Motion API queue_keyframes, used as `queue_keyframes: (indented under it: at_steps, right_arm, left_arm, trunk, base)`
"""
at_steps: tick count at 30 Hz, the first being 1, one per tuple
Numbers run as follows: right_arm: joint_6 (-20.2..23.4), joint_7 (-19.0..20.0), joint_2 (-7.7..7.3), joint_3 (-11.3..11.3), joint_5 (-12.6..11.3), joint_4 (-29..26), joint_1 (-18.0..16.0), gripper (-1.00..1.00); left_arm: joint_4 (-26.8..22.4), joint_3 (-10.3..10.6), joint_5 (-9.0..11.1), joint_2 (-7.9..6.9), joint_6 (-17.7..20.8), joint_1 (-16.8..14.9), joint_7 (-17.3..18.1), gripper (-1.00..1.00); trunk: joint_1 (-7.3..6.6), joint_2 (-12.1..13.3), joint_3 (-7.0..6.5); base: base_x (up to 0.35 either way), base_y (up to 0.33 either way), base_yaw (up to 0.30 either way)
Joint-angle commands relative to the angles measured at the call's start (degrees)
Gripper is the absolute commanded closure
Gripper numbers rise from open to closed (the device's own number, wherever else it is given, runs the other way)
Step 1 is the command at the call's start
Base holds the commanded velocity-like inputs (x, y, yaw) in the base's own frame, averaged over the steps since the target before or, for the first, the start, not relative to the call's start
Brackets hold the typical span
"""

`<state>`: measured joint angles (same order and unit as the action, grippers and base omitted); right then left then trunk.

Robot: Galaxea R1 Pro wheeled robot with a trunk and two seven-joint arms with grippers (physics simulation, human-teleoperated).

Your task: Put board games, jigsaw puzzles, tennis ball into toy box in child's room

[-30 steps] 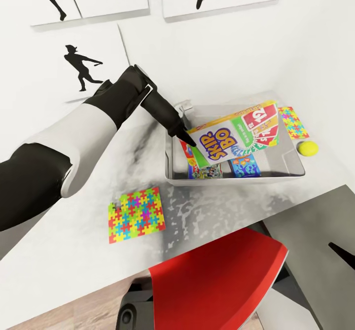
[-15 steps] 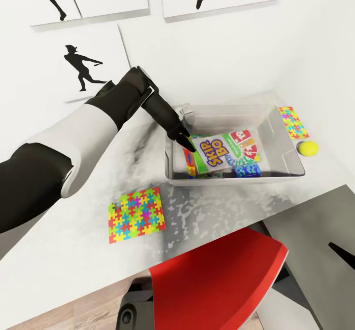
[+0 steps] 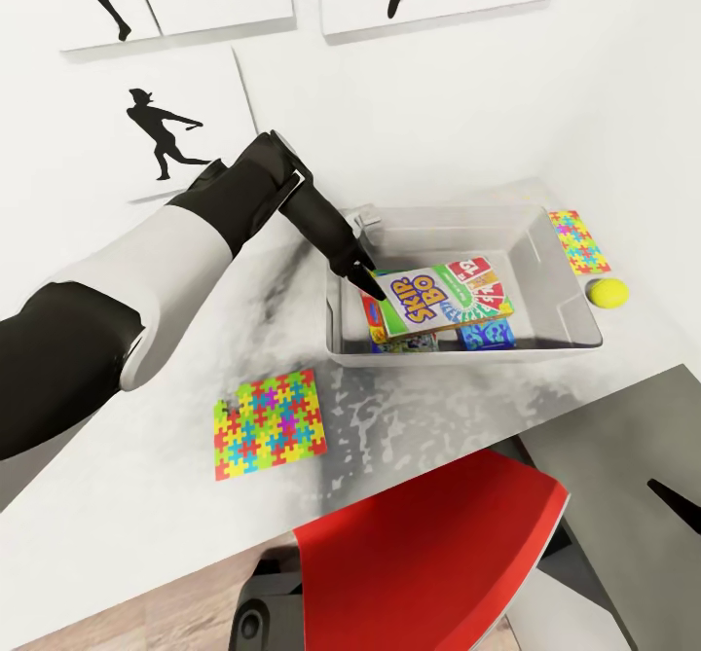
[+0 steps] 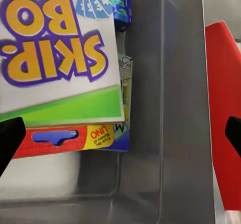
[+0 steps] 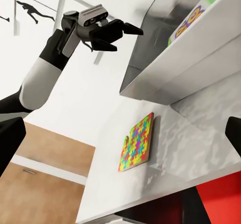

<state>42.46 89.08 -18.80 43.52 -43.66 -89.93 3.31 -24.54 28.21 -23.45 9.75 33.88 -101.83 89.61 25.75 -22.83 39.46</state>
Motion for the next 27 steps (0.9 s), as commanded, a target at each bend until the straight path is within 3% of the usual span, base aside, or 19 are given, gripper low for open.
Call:
queue_keyframes:
  at_steps: [1, 7, 13, 15, 18, 22, 26, 27]
  right_arm:
    - [0.6, 0.04, -0.02, -0.01, -0.2, -0.02, 0.03, -1.0]
    - [0.6, 0.04, -0.01, -0.01, -0.2, 0.01, 0.03, -1.0]
    - [0.6, 0.04, -0.02, -0.01, -0.2, 0.02, 0.03, -1.0]
    - [0.6, 0.04, -0.01, -0.01, -0.2, 0.02, 0.03, -1.0]
    - [0.6, 0.04, -0.01, -0.01, -0.17, 0.02, 0.03, -1.0]
    - [0.6, 0.04, -0.01, -0.01, -0.14, 0.02, 0.03, -1.0]
    - [0.58, 0.04, -0.01, -0.01, -0.12, 0.02, 0.03, -1.0]
    - [0.56, 0.04, -0.01, -0.01, -0.11, 0.02, 0.03, -1.0]
  left_arm:
    - [-0.11, -0.06, -0.41, 0.01, 0.63, -0.03, 0.39, -1.0]
    - [-0.69, -0.36, 0.0, -0.05, 1.1, -0.03, 0.39, -1.0]
    - [-4.22, -0.84, 0.09, -0.47, 4.81, -0.03, 0.39, -1.0]
    - [-7.12, -1.76, 0.02, -0.67, 7.75, -0.03, 0.39, -1.0]
    - [-10.19, -3.65, -0.12, -1.45, 11.2, -0.03, 0.39, -1.0]
    - [-14.54, -7.69, -0.37, -3.06, 16.69, -0.06, 0.39, -1.0]
    - [-17.59, -11.18, -0.58, -5.17, 20.23, -0.1, -0.26, -1.0]
    - [-18.27, -12.56, -0.6, -6.52, 21.38, -0.11, -1.97, -1.0]
  trunk:
    - [0.04, -0.09, 0.07]
    - [0.04, -0.09, 0.07]
    - [0.04, -0.09, 0.07]
    - [0.04, -0.09, 0.07]
    - [0.04, -0.09, 0.07]
    - [0.04, -0.09, 0.07]
    - [0.04, -0.09, 0.07]
    - [0.04, -0.09, 0.07]
  base:
    - [0.0, 0.0, 0.0]
    - [0.0, 0.0, 0.0]
    - [0.0, 0.0, 0.0]
    - [0.0, 0.0, 0.0]
    - [0.0, 0.0, 0.0]
    - [0.0, 0.0, 0.0]
    - [0.0, 0.0, 0.0]
    - [0.0, 0.0, 0.0]
